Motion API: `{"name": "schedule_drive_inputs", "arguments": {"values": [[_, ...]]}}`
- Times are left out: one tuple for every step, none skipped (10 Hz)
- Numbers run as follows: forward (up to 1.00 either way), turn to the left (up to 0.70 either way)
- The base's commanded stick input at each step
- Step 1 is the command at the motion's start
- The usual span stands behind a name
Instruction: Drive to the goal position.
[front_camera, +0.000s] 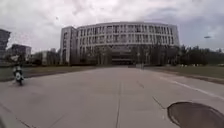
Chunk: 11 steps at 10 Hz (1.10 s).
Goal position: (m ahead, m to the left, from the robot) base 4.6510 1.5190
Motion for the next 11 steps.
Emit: {"name": "schedule_drive_inputs", "arguments": {"values": [[0.7,0.0],[0.7,0.0],[0.7,0.0],[0.7,0.0],[0.7,0.0],[0.7,0.0],[0.7,0.0],[0.7,0.0],[0.7,0.0],[0.7,0.0],[0.7,0.0]]}}
